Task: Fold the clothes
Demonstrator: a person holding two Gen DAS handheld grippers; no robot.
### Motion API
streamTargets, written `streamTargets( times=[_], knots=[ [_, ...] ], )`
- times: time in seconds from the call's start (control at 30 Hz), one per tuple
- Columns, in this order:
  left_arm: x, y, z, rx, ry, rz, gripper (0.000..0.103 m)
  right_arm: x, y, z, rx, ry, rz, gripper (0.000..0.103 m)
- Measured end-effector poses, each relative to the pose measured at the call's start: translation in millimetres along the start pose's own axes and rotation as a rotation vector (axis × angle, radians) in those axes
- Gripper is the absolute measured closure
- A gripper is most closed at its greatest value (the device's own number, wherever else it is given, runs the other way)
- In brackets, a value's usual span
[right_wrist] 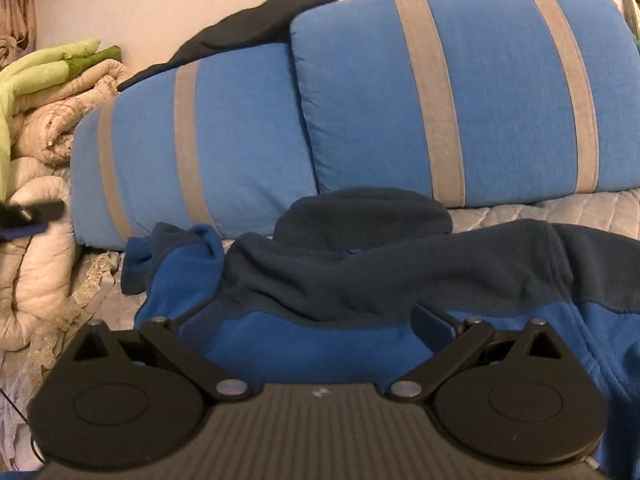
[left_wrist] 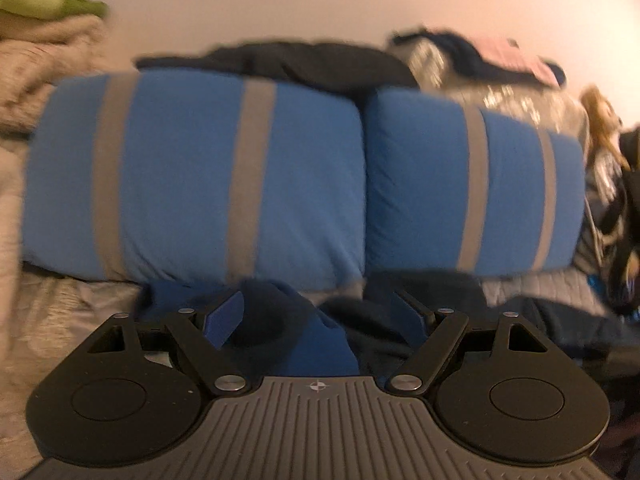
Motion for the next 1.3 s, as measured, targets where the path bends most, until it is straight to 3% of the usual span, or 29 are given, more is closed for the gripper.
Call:
streamTargets(
  times=[0.13,0.27,0.3,0.33,0.37,0.6,0.9,1.0,1.17,1.3],
  knots=[
    [-18.4,42.1,-7.8,-0.043,0.065,0.116,0.031,-4.2,7.7,-11.2,-0.003,0.063,0.049,0.0],
    [-39.5,74.0,-13.5,-0.075,0.076,0.23,0.032,-5.7,9.0,-9.8,0.001,0.049,0.06,0.0],
    [-44.2,79.6,-14.1,-0.07,0.084,0.255,0.044,-5.9,9.3,-8.7,0.004,0.041,0.063,0.0],
    [-50.9,85.1,-14.4,-0.065,0.096,0.292,0.079,-6.2,9.6,-7.6,0.007,0.035,0.068,0.0],
    [-56.1,88.8,-14.8,-0.054,0.102,0.322,0.095,-6.6,10.0,-6.6,0.008,0.029,0.075,0.0],
    [-58.2,39.1,-4.9,0.057,0.114,0.224,0.097,-7.9,14.0,-6.1,0.009,0.013,0.106,0.0],
    [-90.5,-27.7,61.6,0.17,-0.08,0.206,0.098,-12.4,13.7,-3.8,0.007,-0.012,0.116,0.0],
    [-105.9,-39.3,83.1,0.172,-0.203,0.207,0.098,-15.1,14.7,-4.3,0.002,-0.01,0.127,0.0],
    [-113.2,-45.3,88.6,0.184,-0.237,0.204,0.097,-17.6,17.8,-5.9,-0.012,0.004,0.139,0.0],
    [-107.2,-55.7,82.4,0.158,-0.218,0.143,0.097,-19.6,17.7,-4.6,-0.012,0.0,0.142,0.0]
  ],
)
Point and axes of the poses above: each gripper's, at about its wrist camera, not at the fingertips, and y roughly the way its jaws point, z to its left, x to its top, the point moved 2 cm from there along y, roughly the way its jaws point, and after that the axes turned 3 degrees about -x, right-handed, at the moved point
